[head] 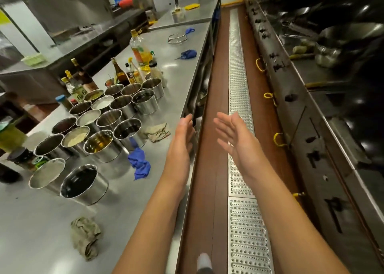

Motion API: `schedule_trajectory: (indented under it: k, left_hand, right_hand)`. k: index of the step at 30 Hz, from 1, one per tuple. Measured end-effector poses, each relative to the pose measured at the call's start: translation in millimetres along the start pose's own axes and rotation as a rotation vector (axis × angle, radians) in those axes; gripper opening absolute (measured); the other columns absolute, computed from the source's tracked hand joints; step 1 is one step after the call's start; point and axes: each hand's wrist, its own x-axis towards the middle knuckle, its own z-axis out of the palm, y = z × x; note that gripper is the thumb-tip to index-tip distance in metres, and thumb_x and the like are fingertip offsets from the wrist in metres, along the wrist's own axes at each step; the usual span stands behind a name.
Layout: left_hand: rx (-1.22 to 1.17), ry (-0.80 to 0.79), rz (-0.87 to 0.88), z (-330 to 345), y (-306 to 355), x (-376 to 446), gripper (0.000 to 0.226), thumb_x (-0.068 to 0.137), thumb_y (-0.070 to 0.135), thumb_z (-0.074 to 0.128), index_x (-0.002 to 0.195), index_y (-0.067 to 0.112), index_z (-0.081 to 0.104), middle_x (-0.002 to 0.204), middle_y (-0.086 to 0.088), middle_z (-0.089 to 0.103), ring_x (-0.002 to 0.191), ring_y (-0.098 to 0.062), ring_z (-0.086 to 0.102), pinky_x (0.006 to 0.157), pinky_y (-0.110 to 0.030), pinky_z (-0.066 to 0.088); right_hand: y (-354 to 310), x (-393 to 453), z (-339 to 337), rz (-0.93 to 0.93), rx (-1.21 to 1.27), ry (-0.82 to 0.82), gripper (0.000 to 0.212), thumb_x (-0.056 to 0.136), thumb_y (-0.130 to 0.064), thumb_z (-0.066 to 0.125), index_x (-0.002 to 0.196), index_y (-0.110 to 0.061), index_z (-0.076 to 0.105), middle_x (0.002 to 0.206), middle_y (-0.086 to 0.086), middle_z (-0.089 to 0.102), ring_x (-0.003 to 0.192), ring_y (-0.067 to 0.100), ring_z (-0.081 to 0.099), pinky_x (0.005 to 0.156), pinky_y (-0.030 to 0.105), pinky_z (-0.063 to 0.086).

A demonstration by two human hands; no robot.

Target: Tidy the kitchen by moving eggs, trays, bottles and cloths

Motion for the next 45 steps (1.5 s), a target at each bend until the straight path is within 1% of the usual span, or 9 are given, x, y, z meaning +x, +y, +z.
schedule_trajectory:
  k: [4, 7, 10, 14, 18, 22, 31, 40, 45]
  left_hand:
    - [0.009, -0.106, 0.049, 37, 2, 39, 0.059, 0.097, 0.059, 0.034, 0.144, 0.029, 0.05, 0.134, 0.02, 0.059, 0.117, 0.015, 0.055, 0.09, -0.008, 0.046]
    - [-0.008, -0.167, 0.066, 62, 2, 70, 0.061, 0.093, 0.069, 0.04, 0.141, 0.035, 0.053, 0.138, 0.018, 0.058, 0.127, 0.006, 0.051, 0.107, -0.023, 0.039]
    - [-0.088, -0.247, 0.058, 84, 5, 104, 0.051, 0.086, 0.072, 0.048, 0.122, 0.04, 0.062, 0.124, 0.023, 0.067, 0.12, 0.007, 0.057, 0.106, -0.028, 0.04]
    - [-0.128, -0.331, 0.054, 105, 6, 164, 0.073, 0.069, 0.079, 0.047, 0.129, 0.039, 0.06, 0.14, 0.012, 0.059, 0.127, 0.001, 0.054, 0.117, -0.039, 0.034]
    - [-0.136, -0.428, 0.065, 120, 13, 224, 0.073, 0.08, 0.075, 0.04, 0.141, 0.037, 0.051, 0.149, 0.012, 0.051, 0.134, 0.002, 0.047, 0.121, -0.04, 0.028]
    - [-0.148, -0.459, 0.065, 121, 12, 282, 0.06, 0.082, 0.072, 0.036, 0.133, 0.044, 0.051, 0.147, 0.014, 0.051, 0.131, 0.004, 0.048, 0.12, -0.036, 0.029]
    - [-0.147, -0.508, -0.007, 124, -11, 365, 0.074, 0.085, 0.068, 0.031, 0.147, 0.031, 0.046, 0.149, 0.012, 0.05, 0.133, 0.002, 0.048, 0.121, -0.04, 0.028]
    - [-0.107, -0.394, -0.029, 128, -35, 446, 0.087, 0.074, 0.081, 0.039, 0.146, 0.033, 0.048, 0.147, 0.013, 0.052, 0.133, 0.001, 0.049, 0.118, -0.037, 0.033]
    - [-0.1, -0.288, -0.062, 150, -38, 499, 0.06, 0.085, 0.074, 0.046, 0.131, 0.037, 0.056, 0.127, 0.021, 0.065, 0.122, 0.004, 0.058, 0.11, -0.028, 0.039]
  right_hand:
    - [-21, 20, -31, -0.056, 0.01, 0.113, 0.053, 0.103, -0.05, 0.031, 0.143, -0.022, 0.05, 0.143, -0.004, 0.055, 0.132, 0.006, 0.049, 0.117, 0.039, 0.035]
    - [-32, 37, -51, -0.081, 0.007, 0.201, 0.052, 0.102, -0.051, 0.033, 0.141, -0.023, 0.052, 0.14, -0.005, 0.057, 0.13, 0.006, 0.05, 0.116, 0.038, 0.036]
    - [-45, 59, -70, -0.114, -0.01, 0.291, 0.052, 0.1, -0.052, 0.036, 0.14, -0.024, 0.053, 0.139, -0.006, 0.058, 0.129, 0.005, 0.051, 0.114, 0.036, 0.037]
    - [-64, 94, -88, -0.165, -0.019, 0.41, 0.051, 0.099, -0.052, 0.036, 0.138, -0.025, 0.054, 0.139, -0.006, 0.058, 0.127, 0.004, 0.052, 0.112, 0.034, 0.039]
    - [-80, 138, -94, -0.194, -0.055, 0.526, 0.048, 0.101, -0.054, 0.033, 0.135, -0.028, 0.056, 0.137, -0.007, 0.06, 0.128, 0.005, 0.052, 0.113, 0.037, 0.038]
    - [-87, 183, -88, -0.191, -0.085, 0.587, 0.048, 0.101, -0.054, 0.032, 0.135, -0.029, 0.055, 0.137, -0.009, 0.059, 0.129, 0.005, 0.052, 0.113, 0.035, 0.038]
    - [-76, 260, -85, -0.144, -0.148, 0.634, 0.052, 0.099, -0.057, 0.032, 0.138, -0.03, 0.054, 0.136, -0.012, 0.059, 0.128, 0.002, 0.052, 0.114, 0.037, 0.038]
    - [-66, 356, -108, -0.075, -0.088, 0.523, 0.051, 0.102, -0.053, 0.031, 0.14, -0.027, 0.053, 0.138, -0.01, 0.059, 0.129, 0.004, 0.052, 0.112, 0.034, 0.039]
    - [-77, 433, -141, -0.05, -0.005, 0.4, 0.052, 0.102, -0.05, 0.032, 0.141, -0.022, 0.051, 0.141, -0.005, 0.057, 0.128, 0.007, 0.052, 0.112, 0.033, 0.039]
